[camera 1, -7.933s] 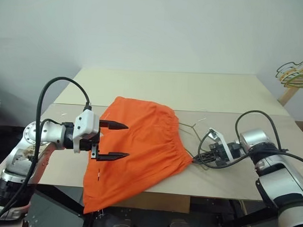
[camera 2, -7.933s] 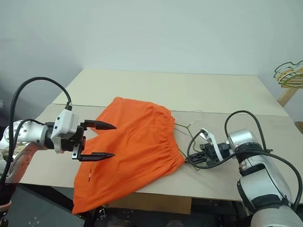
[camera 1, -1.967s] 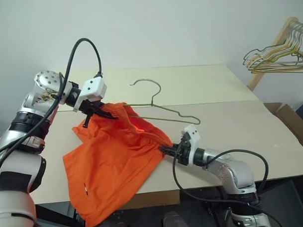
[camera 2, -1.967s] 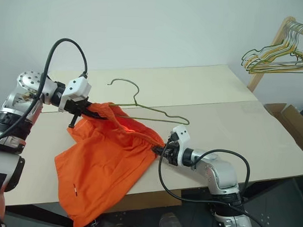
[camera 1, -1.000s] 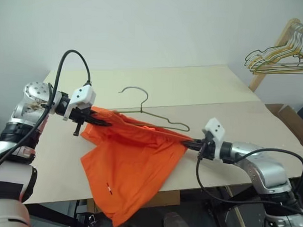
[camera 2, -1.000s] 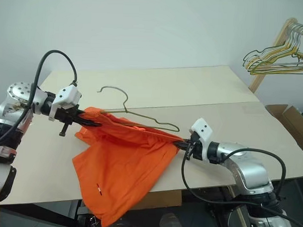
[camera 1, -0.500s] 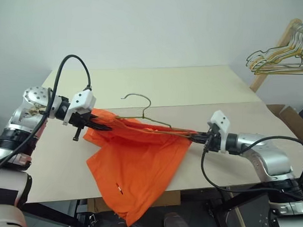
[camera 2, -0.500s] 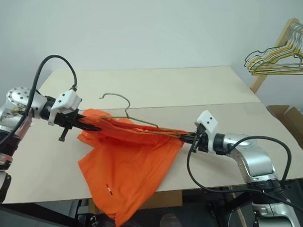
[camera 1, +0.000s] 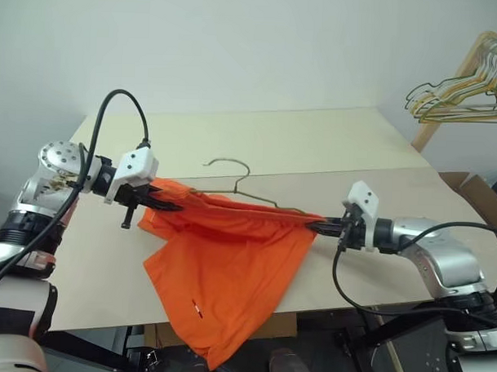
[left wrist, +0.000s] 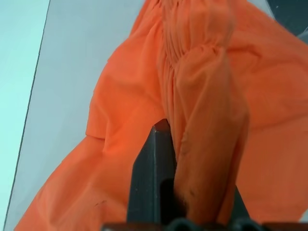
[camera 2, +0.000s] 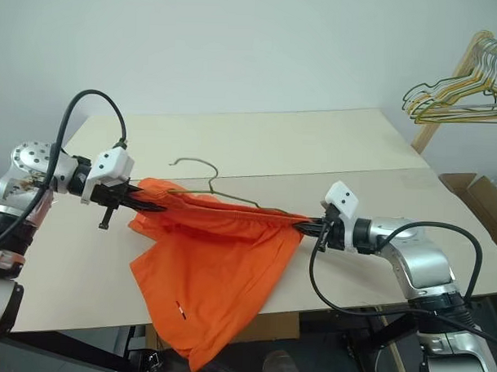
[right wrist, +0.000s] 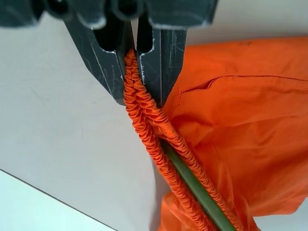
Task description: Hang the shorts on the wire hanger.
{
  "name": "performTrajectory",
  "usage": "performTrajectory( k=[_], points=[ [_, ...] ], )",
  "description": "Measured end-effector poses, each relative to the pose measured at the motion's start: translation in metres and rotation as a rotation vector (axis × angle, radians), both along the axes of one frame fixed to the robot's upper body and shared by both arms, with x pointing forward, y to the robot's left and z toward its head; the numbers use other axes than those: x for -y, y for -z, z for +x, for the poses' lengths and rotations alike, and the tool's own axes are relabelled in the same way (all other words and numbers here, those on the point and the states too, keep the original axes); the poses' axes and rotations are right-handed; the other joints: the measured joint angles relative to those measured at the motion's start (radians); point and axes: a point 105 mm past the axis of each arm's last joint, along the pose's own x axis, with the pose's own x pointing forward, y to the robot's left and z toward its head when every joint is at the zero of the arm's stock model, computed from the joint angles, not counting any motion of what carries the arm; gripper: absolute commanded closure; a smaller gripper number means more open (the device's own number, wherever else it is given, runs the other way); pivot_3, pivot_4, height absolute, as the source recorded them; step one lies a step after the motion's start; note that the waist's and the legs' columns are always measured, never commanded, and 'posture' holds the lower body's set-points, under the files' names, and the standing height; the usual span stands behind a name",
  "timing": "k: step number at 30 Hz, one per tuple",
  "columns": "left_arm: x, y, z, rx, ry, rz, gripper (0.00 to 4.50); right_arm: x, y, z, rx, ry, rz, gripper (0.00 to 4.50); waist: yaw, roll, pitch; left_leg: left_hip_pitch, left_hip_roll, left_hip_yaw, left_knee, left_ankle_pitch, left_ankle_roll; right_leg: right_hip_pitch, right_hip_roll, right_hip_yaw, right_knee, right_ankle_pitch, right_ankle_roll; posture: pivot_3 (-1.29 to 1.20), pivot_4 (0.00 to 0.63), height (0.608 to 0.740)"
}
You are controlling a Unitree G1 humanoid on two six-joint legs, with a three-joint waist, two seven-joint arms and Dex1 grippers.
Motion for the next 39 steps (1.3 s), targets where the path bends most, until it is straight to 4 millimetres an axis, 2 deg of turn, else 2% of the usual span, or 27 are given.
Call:
performTrajectory(
  k=[5,12,15,18,22,25,31,35,39],
  points=[
    [-0.004,0.007,0.003,0.019,-0.014,0.067,4.50,-0.001,-0.009,-0.005,0.038,-0.047,-0.032,4.47,0.000,0.000,0.000,0.000,0.000,0.000,0.000,0.000,0.000,0.000,0.000,0.000,0.000,0.000,0.000,-0.19,0.000,0.740],
    [0.000,0.016,0.005,0.009,-0.007,0.085,4.50,-0.007,-0.022,-0.013,0.089,-0.116,-0.073,4.47,-0.001,0.000,0.000,0.000,0.000,0.000,0.000,0.000,0.000,0.001,0.000,0.000,-0.001,0.000,0.000,-0.20,0.000,0.740],
    [0.004,0.024,0.007,-0.013,-0.009,0.086,4.50,-0.015,-0.029,-0.018,0.116,-0.158,-0.087,3.58,-0.001,0.000,0.000,0.000,0.000,0.000,0.000,0.000,0.000,0.001,0.000,0.000,-0.001,0.000,0.000,-0.21,0.000,0.740],
    [-0.001,0.032,0.009,-0.038,-0.041,0.097,4.50,-0.012,-0.031,-0.020,0.118,-0.158,-0.117,2.46,-0.002,0.000,0.000,0.000,0.000,0.000,0.000,0.000,0.000,0.001,0.000,-0.001,-0.001,0.000,0.000,-0.22,0.000,0.740],
    [0.000,0.032,0.011,-0.040,-0.047,0.095,4.50,-0.013,-0.029,-0.022,0.116,-0.155,-0.120,0.96,-0.003,0.000,0.000,0.000,0.000,0.000,0.000,0.000,0.000,0.001,0.000,-0.001,-0.001,0.000,0.000,-0.22,0.000,0.740],
    [-0.001,0.031,0.011,-0.041,-0.051,0.090,4.50,-0.008,-0.029,-0.022,0.110,-0.128,-0.113,0.02,-0.004,0.000,0.000,0.000,0.000,0.000,0.000,0.000,0.000,0.001,0.000,-0.001,-0.001,0.000,0.000,-0.22,0.000,0.740],
    [0.000,0.030,0.013,-0.038,-0.053,0.072,4.50,-0.007,-0.031,-0.019,0.110,-0.102,-0.111,0.02,-0.005,0.000,0.000,0.000,0.000,0.000,0.000,0.000,0.000,0.001,0.000,-0.001,-0.001,0.000,0.000,-0.22,0.000,0.740],
    [0.004,0.029,0.015,-0.037,-0.045,0.061,4.50,-0.025,-0.035,-0.009,0.116,-0.129,-0.104,0.02,-0.011,0.000,0.000,0.000,0.000,0.000,0.000,0.000,0.000,0.001,0.000,-0.001,-0.001,0.000,0.000,-0.23,0.000,0.740],
    [0.009,0.023,0.018,-0.019,-0.032,0.052,4.50,-0.049,-0.027,0.010,0.076,-0.167,-0.132,0.02,-0.027,0.000,0.000,0.000,0.000,-0.001,0.000,0.000,0.000,0.001,0.000,-0.001,0.000,0.000,0.000,-0.23,0.000,0.740]
  ],
)
